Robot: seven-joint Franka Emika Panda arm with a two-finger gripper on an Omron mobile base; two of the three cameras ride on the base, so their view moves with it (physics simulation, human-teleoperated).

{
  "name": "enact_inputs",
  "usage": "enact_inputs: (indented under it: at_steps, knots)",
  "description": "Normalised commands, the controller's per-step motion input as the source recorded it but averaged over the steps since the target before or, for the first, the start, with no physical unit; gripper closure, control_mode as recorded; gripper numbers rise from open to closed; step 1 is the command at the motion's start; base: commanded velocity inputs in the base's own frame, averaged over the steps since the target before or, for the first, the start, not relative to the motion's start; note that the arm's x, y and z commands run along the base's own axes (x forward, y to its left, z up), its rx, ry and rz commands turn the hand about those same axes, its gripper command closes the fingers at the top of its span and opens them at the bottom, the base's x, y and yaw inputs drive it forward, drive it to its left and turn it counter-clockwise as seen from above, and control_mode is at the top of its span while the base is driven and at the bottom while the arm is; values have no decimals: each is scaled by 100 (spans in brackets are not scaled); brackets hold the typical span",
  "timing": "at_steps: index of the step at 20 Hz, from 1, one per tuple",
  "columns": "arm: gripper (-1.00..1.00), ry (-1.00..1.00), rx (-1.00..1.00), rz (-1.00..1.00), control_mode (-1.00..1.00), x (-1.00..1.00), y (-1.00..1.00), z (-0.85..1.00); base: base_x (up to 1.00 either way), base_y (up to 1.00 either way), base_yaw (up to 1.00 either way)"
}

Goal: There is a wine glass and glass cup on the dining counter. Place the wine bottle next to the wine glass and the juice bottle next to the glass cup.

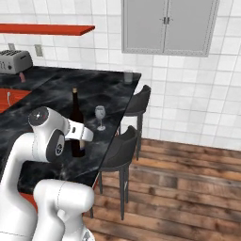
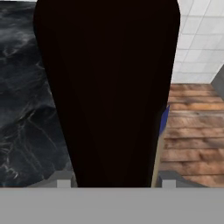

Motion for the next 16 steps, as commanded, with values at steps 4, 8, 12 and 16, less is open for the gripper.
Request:
enact_inputs:
  at_steps: [4, 8, 12, 16]
  knots:
    - [100, -8, -3, -11, -100, 16, 4, -4, 0, 0, 0]
    - [100, -9, 0, -18, -100, 21, 22, -8, 0, 0, 0]
    - [100, -3, 0, -22, -100, 21, 42, -15, 0, 0, 0]
    - [100, 0, 0, -16, -100, 16, 20, -10, 0, 0, 0]
